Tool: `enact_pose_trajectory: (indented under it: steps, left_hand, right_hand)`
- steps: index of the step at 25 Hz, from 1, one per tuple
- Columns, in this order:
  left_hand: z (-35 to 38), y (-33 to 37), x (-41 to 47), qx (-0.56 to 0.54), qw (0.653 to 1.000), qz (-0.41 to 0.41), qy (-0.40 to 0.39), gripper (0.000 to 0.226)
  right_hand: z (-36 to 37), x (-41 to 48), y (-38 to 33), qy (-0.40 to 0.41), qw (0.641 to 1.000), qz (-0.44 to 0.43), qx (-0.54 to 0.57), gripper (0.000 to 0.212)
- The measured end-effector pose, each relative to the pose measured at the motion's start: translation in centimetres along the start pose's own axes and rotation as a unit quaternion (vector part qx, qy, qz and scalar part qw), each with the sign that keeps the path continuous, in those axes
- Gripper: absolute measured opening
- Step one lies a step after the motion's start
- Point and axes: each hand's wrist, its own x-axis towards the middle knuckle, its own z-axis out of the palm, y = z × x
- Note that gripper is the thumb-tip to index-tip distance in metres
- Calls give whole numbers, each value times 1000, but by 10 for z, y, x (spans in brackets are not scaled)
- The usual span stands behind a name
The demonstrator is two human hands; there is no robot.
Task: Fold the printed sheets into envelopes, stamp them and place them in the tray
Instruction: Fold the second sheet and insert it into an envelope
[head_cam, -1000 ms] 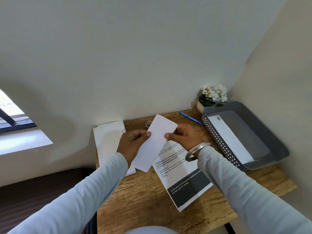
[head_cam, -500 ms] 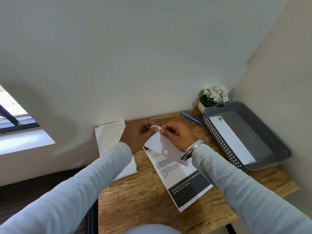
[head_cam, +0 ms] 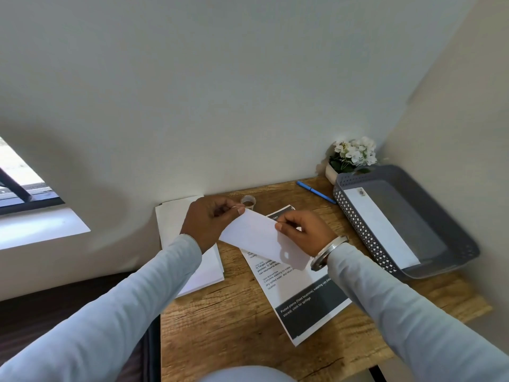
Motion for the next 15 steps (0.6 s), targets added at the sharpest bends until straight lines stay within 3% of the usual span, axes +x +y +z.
enact_pose_trajectory:
  steps: [6,10,12,15]
  left_hand:
    - [-11,-18,0,-23,998,-45,43,5]
    - [-15,-29,-3,-25,995,-75,62,5]
    - [-17,-34,-5,21,995,-83,52,2]
    - [-9,-24,-11,139,990,-32,14,20]
  right_hand:
    - [-13,-10,21,-14,999,37,-17,15]
    - [-20,-11,25,37,998,53,16,9]
    - [-23,-9,24,83,993,61,59,7]
    - [-27,-4,14,97,992,31,72,10]
